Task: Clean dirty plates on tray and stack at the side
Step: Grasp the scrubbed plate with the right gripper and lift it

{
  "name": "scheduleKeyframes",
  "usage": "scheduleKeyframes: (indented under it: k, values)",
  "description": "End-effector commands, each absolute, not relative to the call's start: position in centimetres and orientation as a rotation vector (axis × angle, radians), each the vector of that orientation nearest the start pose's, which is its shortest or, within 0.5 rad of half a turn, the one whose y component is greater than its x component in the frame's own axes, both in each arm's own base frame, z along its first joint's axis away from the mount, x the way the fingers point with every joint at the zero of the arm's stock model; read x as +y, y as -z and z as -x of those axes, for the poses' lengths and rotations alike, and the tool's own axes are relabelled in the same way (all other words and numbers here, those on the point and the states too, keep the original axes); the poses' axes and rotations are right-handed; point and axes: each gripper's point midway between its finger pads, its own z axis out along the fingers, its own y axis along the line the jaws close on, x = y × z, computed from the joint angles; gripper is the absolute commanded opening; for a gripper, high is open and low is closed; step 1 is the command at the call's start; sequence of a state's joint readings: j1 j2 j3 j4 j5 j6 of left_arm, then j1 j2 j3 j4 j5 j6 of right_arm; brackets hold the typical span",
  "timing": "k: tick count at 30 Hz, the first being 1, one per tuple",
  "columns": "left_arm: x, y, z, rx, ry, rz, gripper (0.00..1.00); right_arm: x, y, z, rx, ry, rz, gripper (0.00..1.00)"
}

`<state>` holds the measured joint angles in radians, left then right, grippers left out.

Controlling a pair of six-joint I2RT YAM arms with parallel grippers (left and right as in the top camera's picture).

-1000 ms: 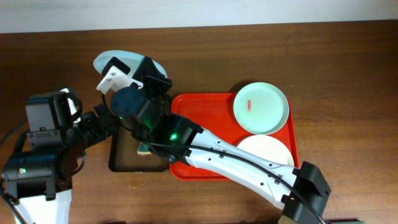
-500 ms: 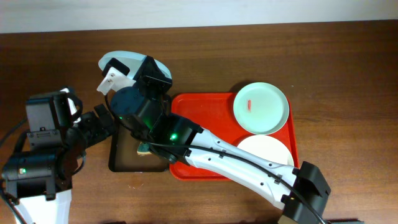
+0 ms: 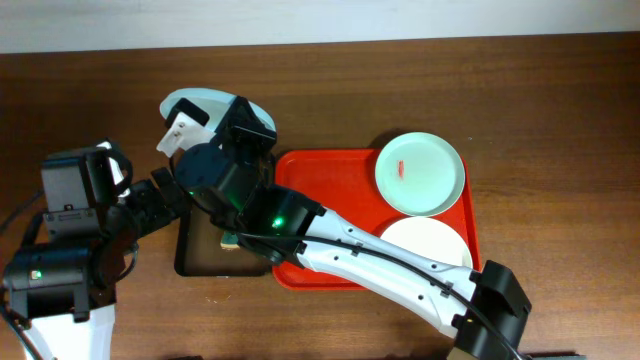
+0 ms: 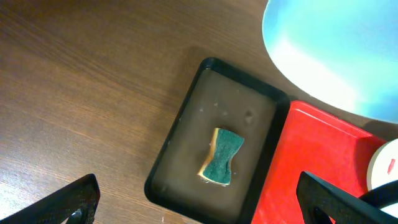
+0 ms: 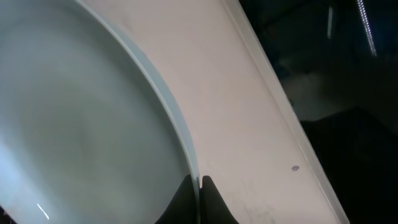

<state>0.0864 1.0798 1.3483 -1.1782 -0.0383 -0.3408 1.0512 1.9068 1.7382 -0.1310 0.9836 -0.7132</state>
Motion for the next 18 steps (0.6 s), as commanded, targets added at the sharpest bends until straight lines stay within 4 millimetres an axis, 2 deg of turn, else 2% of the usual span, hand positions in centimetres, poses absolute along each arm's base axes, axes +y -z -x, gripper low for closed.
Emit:
scheduleKeyframes:
  k: [1,4,6,11,16,18]
  values:
    - [3.3,-27.8,-26.4,2.405,0.051,0.561,0.99,37.5,-33.5,-37.8,1.608,0.623,0.786,0.04]
    - [3.3,-27.8,-26.4,2.405,0.051,0.561,0.99,35.8,-30.9,-38.0,1.732,0.573,0.703,0.04]
    - [3.2,-27.8,-26.4,2.405,0.052,0.561,0.99,34.0,-28.7,-38.2,1.845,0.525,0.608,0.04]
    - [3.3,-27.8,-26.4,2.405,0.051,0.561,0.99,32.1,-23.5,-38.0,2.122,0.305,0.508,0.04]
    - [3.3,-27.8,-26.4,2.405,0.051,0.561,0.99,30.2,-20.9,-38.2,2.327,0.115,0.328,0.04]
    - [3.2,-27.8,-26.4,2.405,0.052,0.561,0.99,28.3,-20.9,-38.4,2.417,0.008,0.186,0.04]
